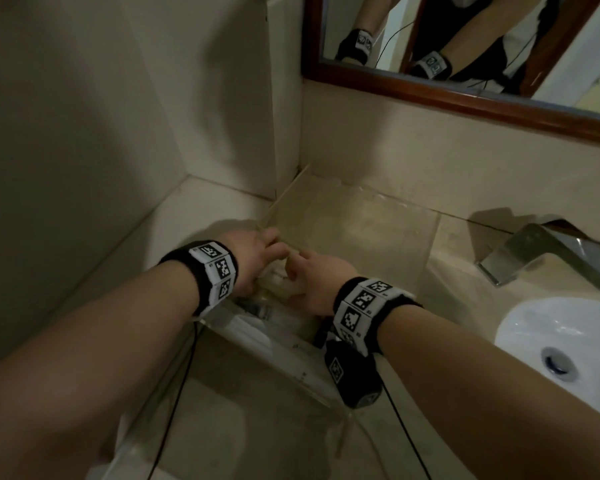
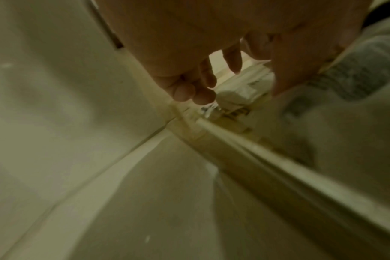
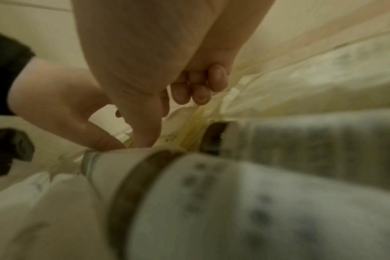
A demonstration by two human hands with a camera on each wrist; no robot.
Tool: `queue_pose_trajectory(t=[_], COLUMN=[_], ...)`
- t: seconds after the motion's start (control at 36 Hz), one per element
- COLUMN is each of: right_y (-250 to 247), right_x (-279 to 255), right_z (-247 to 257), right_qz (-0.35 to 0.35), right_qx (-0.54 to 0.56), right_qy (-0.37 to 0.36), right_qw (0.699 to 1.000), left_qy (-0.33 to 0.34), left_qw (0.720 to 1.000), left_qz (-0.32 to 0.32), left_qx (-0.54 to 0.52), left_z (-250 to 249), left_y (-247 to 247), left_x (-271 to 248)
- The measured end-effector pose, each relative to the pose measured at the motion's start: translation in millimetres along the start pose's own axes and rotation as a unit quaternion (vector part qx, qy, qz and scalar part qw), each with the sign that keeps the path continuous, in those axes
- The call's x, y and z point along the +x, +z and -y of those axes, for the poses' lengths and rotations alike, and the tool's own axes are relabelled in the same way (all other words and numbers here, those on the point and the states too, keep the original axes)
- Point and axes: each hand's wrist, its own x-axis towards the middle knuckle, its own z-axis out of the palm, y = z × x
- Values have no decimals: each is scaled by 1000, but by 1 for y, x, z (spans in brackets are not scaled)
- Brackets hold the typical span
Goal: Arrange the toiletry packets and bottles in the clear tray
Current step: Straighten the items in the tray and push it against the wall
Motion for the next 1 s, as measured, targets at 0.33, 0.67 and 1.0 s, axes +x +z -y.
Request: queue_pose_trajectory(t=[0.33, 0.67, 1.0], right_y=[-4, -3, -15], right_x=[-7, 4, -21], right_z=[-9, -8, -40], right_qz=[23, -59, 39], right_qx=[-15, -218, -48], right_qy=[-18, -88, -16], right_qw=[999, 970, 998], left_qy=[-1, 6, 14], left_qw=[999, 1000, 999], left_qz=[32, 3, 39], left_qx=[5, 12, -21], left_z=[-9, -13, -23], left_y=[-1, -8, -11], left_x=[11, 12, 13])
